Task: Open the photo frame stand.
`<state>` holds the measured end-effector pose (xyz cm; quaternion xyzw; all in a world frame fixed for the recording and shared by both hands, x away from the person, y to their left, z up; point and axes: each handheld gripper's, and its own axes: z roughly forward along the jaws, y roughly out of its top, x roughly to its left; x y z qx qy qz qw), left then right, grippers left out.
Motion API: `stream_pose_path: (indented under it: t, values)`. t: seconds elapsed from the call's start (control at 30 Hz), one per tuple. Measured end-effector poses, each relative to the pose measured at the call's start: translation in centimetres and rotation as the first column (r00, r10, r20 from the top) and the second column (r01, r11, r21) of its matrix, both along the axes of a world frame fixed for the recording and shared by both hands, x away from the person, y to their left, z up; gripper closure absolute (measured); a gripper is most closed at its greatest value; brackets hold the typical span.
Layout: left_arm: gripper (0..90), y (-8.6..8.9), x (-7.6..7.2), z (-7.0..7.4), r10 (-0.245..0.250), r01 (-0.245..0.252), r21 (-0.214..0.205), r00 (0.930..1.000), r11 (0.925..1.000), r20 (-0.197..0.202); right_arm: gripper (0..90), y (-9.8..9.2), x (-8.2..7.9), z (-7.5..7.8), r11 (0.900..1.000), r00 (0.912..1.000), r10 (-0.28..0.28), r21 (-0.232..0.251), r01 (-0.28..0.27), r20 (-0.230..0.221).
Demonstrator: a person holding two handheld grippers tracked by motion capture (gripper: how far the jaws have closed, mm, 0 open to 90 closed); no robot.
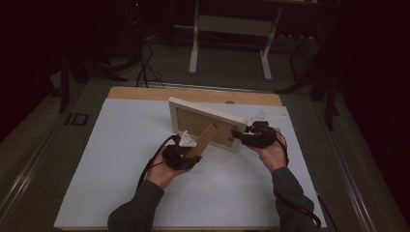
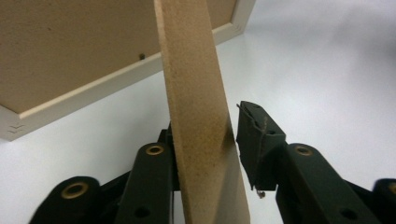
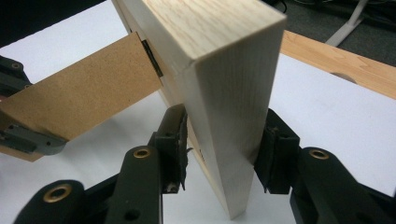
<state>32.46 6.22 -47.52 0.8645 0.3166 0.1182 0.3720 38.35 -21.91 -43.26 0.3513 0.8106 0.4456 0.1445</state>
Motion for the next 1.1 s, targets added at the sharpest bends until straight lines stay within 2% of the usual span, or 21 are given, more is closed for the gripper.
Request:
stream_pose_path:
  t: [0.1,0.53,0.83,1.1]
  values:
    - [64.2,0.1,-0.1,-0.2,0.001,-0.001,0.0,1.0,1.0,-0.005,58.3,0.1,-0.2,0.0,1.0,1.0,-0.001,-0.003,0.001,0.007]
    - [63.7,1.4,-0.7,-0.8,0.004,-0.006,-0.063,0.9997,0.998,-0.026,58.2,0.4,-1.2,-0.1,0.9997,0.9996,0.009,-0.022,-0.008,0.027]
    - [63.8,1.7,-1.5,-1.7,0.005,-0.008,-0.066,0.9995,0.9978,-0.032,57.8,0.6,-2.2,-0.3,0.9993,0.999,0.025,-0.028,-0.024,0.038]
    - [63.7,1.9,-2.3,-2.4,-0.008,0.006,-0.044,0.9992,0.999,-0.04,57.4,0.9,-3.1,-0.6,0.9986,0.9982,0.037,-0.039,-0.035,0.047]
